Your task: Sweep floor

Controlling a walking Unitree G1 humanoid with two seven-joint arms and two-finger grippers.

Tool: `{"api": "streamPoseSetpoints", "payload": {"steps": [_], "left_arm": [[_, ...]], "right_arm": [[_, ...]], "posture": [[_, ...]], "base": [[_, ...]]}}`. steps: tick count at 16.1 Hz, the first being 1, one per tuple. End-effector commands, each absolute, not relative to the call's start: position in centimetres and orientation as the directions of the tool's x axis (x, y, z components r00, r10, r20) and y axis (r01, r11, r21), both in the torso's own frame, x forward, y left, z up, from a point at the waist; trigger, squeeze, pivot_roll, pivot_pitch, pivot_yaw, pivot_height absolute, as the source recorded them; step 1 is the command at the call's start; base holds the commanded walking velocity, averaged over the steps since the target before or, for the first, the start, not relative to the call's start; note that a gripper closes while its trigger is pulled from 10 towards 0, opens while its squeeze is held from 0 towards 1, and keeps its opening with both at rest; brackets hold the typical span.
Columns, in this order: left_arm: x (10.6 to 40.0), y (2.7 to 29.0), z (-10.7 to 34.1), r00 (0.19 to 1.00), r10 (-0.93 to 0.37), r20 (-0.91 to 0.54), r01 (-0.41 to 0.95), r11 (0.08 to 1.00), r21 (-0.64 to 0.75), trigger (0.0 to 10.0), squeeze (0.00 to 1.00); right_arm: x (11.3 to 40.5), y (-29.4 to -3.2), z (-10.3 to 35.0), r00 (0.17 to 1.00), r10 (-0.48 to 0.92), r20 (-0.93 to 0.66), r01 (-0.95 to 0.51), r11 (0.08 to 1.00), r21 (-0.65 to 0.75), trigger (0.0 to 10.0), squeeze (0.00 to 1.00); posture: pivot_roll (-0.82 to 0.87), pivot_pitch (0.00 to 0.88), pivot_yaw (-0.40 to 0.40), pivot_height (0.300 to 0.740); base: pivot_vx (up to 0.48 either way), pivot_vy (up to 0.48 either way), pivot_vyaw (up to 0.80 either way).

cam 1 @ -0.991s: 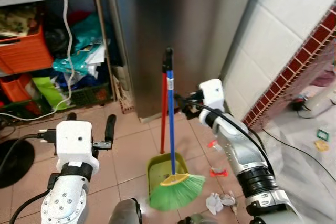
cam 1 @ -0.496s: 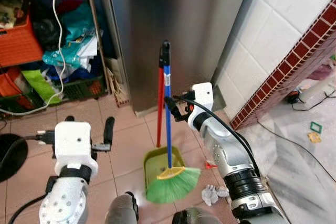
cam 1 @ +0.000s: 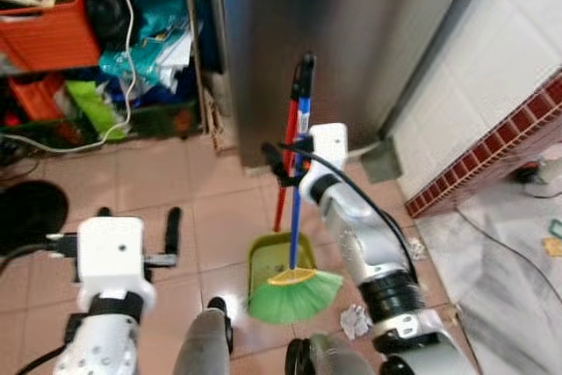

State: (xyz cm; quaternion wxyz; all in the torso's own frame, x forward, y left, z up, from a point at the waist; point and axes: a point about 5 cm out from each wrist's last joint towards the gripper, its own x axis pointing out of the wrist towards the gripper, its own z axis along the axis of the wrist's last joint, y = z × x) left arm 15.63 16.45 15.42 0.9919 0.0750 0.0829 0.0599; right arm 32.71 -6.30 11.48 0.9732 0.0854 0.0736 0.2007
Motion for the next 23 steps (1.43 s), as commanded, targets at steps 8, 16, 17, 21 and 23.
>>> {"api": "streamPoseSetpoints", "payload": {"steps": [8, 16, 17, 21, 23], "left_arm": [[16.1, 16.6, 16.1, 0.983, 0.133, -0.127, -0.109, 0.977, 0.185, 10.0, 0.00], [15.9, 16.4, 16.3, 0.984, 0.125, -0.124, -0.103, 0.979, 0.176, 10.0, 0.00], [15.8, 16.3, 16.4, 0.984, 0.126, -0.125, -0.104, 0.979, 0.173, 10.0, 0.00], [15.3, 16.0, 16.3, 0.983, 0.117, -0.141, -0.095, 0.984, 0.153, 10.0, 0.00], [15.0, 15.9, 16.4, 0.982, 0.115, -0.148, -0.093, 0.985, 0.148, 10.0, 0.00]], "right_arm": [[33.7, -6.1, 12.3, 0.948, 0.314, -0.051, -0.302, 0.939, 0.165, 10.0, 0.00], [34.6, -4.9, 12.4, 0.939, 0.342, -0.036, -0.333, 0.930, 0.155, 10.0, 0.00], [34.6, -4.9, 12.4, 0.940, 0.339, -0.033, -0.330, 0.931, 0.157, 10.0, 0.00], [35.0, -4.8, 12.5, 0.944, 0.329, -0.024, -0.322, 0.935, 0.149, 10.0, 0.00], [35.2, -4.7, 12.7, 0.945, 0.327, -0.021, -0.321, 0.936, 0.147, 10.0, 0.00]], "posture": [[0.16, 0.205, -0.089, 0.740], [0.18, 0.220, -0.099, 0.740], [0.17, 0.224, -0.100, 0.740], [0.17, 0.247, -0.104, 0.740], [0.17, 0.258, -0.107, 0.740]], "base": [[0.000, 0.000, 0.00], [0.000, 0.000, 0.00], [0.000, 0.000, 0.00], [0.000, 0.000, 0.00], [0.000, 0.000, 0.00]]}}
